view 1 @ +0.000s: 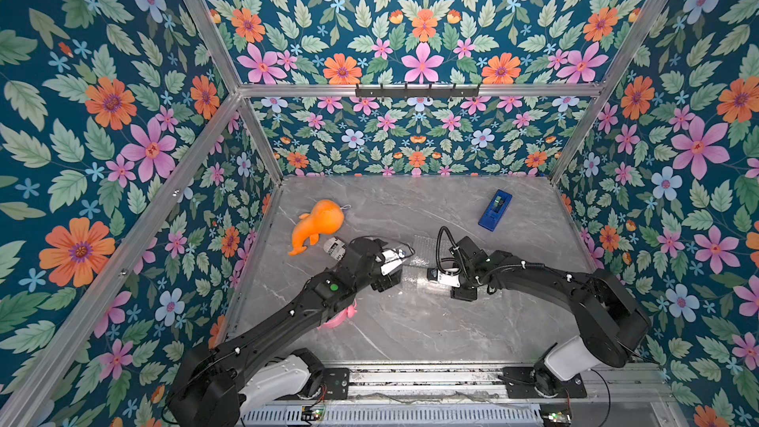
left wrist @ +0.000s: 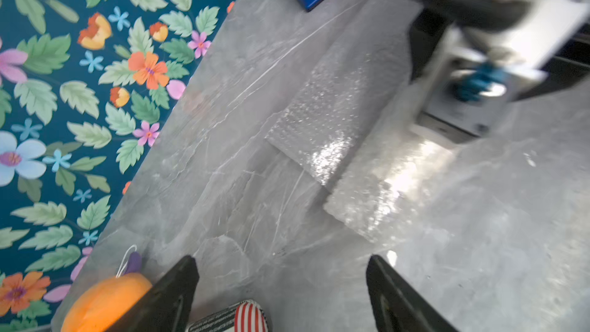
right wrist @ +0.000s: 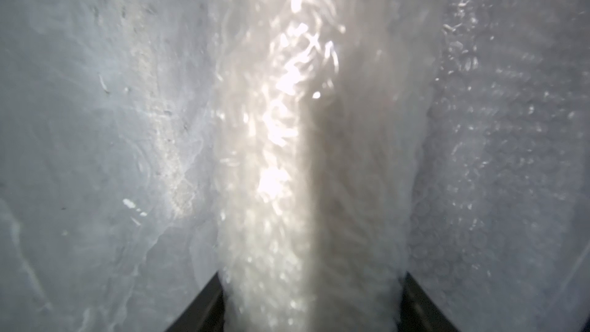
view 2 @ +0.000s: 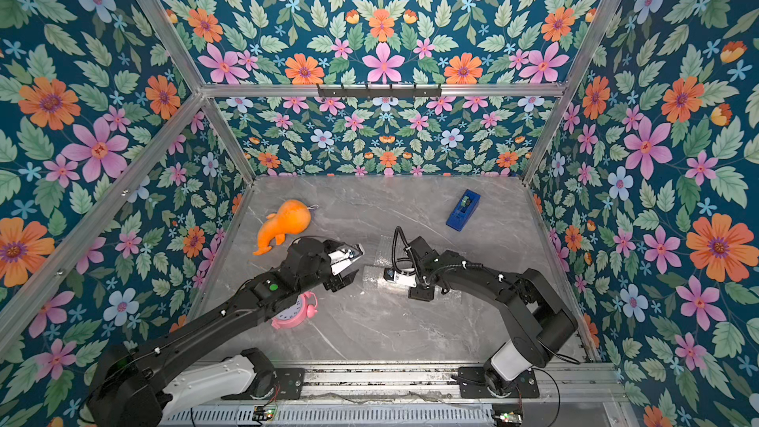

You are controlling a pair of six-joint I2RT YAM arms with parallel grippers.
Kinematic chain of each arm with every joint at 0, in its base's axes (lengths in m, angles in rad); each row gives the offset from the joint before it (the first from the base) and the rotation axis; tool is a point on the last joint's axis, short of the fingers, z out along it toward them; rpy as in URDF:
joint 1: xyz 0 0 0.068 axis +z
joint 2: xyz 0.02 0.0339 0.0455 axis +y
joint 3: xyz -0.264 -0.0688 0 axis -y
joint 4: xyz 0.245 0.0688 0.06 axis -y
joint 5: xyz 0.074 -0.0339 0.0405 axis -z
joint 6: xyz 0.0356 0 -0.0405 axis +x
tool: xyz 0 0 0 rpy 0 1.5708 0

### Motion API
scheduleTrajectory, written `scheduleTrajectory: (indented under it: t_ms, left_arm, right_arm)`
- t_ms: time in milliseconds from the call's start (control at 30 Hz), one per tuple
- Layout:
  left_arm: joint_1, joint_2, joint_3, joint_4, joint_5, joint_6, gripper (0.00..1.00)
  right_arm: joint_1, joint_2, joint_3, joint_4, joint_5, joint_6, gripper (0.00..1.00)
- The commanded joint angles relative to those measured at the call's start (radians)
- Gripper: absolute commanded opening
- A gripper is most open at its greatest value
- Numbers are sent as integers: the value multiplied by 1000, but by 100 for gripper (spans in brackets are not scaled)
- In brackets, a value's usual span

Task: Wrap vases in bubble wrap
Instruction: Wrap the vase in bubble wrap.

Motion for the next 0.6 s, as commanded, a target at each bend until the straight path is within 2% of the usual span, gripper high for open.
scheduleTrajectory:
  t_ms: [0,200,467,567]
  left_arm:
    - [-55,-40,-57,89,31,106,88]
    - [-242,37,-149,147,-86,202,93]
    - [-315,209,-170,353,-129,213,95]
    - [-345,233,-169,371,-117,232,95]
  right_arm:
    - [-17,42,40,-220,-160,-25,48]
    - [-60,91,69,-215,-264,-30,47]
    - [-66,94,80,-202,-355,-38,47]
    - [-68,97,84,-187,-389,-36,47]
